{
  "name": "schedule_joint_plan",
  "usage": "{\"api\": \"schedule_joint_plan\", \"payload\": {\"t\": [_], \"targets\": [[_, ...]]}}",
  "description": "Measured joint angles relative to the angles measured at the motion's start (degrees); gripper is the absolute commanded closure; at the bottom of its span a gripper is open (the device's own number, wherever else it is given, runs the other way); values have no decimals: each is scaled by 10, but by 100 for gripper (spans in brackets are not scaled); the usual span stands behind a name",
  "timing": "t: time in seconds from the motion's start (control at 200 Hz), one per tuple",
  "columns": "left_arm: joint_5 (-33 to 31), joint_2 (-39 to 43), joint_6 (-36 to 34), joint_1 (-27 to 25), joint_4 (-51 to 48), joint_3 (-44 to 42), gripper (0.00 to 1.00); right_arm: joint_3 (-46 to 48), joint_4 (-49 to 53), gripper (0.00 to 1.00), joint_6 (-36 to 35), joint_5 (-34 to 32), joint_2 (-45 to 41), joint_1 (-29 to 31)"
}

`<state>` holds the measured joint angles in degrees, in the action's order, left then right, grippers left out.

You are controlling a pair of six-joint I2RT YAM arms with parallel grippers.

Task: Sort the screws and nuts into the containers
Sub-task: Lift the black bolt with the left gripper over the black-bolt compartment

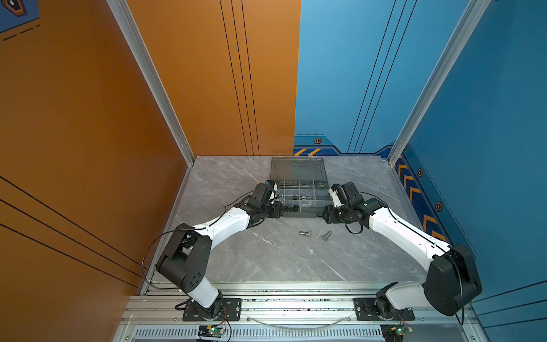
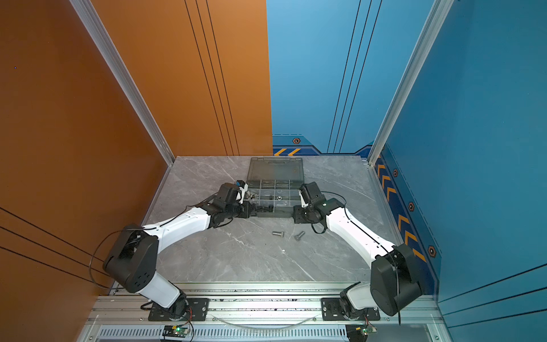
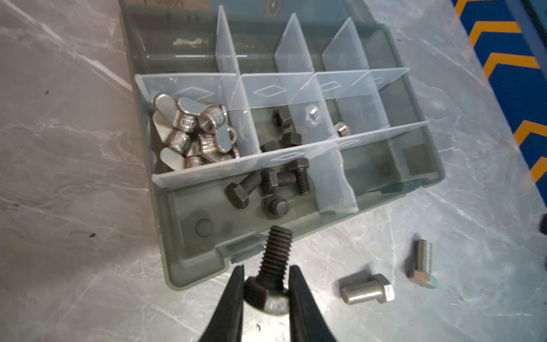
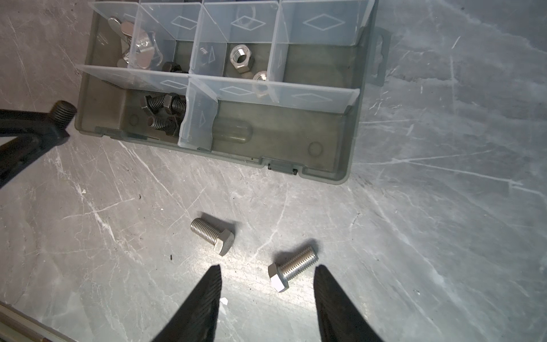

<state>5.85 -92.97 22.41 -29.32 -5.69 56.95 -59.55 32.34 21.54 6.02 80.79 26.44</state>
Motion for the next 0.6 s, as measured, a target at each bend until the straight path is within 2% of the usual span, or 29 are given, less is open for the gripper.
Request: {"api": "schedule_joint_plan", "payload": {"t": [0.596], "targets": [[2,-59,-17,17,2,53,100,0,0,46,0,2,0,0]]}}
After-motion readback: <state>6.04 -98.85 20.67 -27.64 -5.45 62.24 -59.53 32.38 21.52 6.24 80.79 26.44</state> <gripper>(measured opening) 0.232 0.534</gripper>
